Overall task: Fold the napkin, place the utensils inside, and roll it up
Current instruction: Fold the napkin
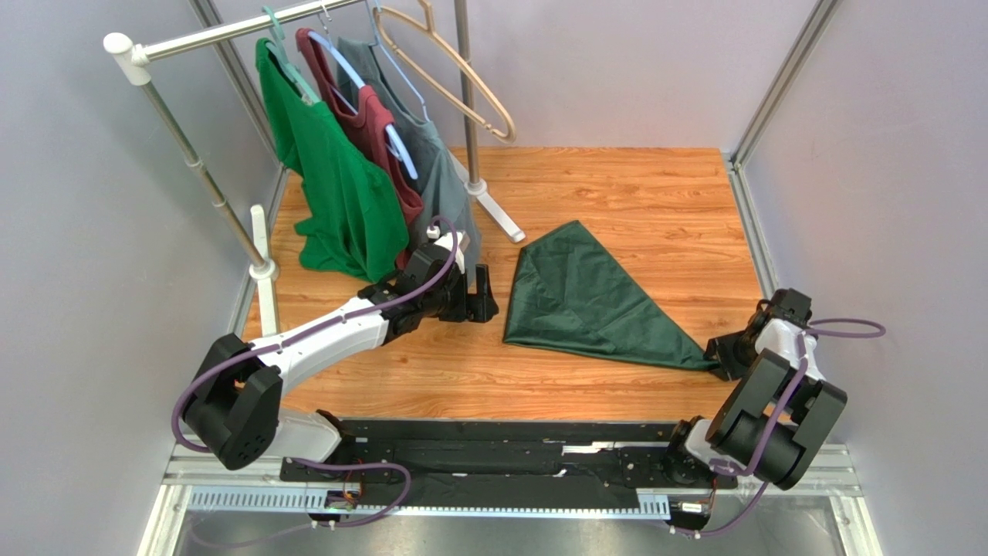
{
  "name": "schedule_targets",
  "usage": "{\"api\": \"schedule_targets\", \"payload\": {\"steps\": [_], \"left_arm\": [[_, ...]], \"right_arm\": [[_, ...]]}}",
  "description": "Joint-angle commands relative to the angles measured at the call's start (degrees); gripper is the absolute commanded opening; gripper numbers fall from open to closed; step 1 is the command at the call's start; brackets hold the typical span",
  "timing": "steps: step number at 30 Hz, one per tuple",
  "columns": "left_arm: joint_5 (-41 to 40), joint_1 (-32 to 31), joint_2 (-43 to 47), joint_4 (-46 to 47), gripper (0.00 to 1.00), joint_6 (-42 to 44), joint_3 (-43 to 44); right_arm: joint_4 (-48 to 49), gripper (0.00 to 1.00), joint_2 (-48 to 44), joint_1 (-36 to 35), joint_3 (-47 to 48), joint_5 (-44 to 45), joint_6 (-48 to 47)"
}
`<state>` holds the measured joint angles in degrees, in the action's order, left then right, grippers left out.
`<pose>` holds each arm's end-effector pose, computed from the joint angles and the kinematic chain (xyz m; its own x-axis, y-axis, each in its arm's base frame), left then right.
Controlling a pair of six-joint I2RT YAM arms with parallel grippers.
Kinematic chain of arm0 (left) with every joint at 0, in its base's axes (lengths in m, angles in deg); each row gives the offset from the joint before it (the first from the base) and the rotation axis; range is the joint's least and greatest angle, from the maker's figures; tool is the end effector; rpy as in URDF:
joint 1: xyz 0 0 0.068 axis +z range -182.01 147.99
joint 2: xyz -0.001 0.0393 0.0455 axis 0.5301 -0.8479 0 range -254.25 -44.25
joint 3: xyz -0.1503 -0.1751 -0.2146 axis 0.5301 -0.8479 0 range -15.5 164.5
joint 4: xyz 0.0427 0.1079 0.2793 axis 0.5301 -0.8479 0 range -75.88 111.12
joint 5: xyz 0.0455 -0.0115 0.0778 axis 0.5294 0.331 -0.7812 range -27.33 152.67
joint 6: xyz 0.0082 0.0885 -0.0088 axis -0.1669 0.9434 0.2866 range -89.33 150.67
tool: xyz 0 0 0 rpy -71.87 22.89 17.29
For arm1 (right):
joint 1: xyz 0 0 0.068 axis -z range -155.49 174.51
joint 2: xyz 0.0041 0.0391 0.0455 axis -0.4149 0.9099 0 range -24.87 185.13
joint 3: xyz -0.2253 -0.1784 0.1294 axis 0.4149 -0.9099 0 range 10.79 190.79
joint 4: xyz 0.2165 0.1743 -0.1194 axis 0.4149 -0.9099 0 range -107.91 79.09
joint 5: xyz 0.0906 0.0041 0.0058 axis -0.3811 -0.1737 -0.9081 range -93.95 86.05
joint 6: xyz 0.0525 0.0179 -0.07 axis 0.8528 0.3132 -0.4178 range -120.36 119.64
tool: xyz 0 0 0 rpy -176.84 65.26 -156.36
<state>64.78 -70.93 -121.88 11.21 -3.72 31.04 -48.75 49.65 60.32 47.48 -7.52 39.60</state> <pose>0.2688 -0.2208 0.2157 -0.7880 -0.0892 -0.6092 0.2476 0.8600 -0.4462 0.1979 -0.1368 0.1317 -0.2352 0.9602 -0.1507 0.9427 0.2631 0.2051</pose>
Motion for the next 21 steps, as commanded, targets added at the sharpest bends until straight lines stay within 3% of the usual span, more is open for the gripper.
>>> {"api": "schedule_targets", "payload": {"steps": [1, 8, 21], "left_arm": [[0.44, -0.02, 0.63, -0.02, 0.94, 1.08, 0.92], [0.88, -0.02, 0.28, 0.07, 0.94, 1.35, 1.09], [2.29, -0.02, 0.63, 1.56, 0.94, 0.47, -0.05]], "right_arm": [[1.99, 0.38, -0.34, 0.22, -2.32, 0.93, 2.13], [-0.38, 0.35, -2.10, 0.22, -3.02, 2.52, 2.93], [-4.25, 0.43, -6.67, 0.31, -2.76, 5.68, 1.78]]}}
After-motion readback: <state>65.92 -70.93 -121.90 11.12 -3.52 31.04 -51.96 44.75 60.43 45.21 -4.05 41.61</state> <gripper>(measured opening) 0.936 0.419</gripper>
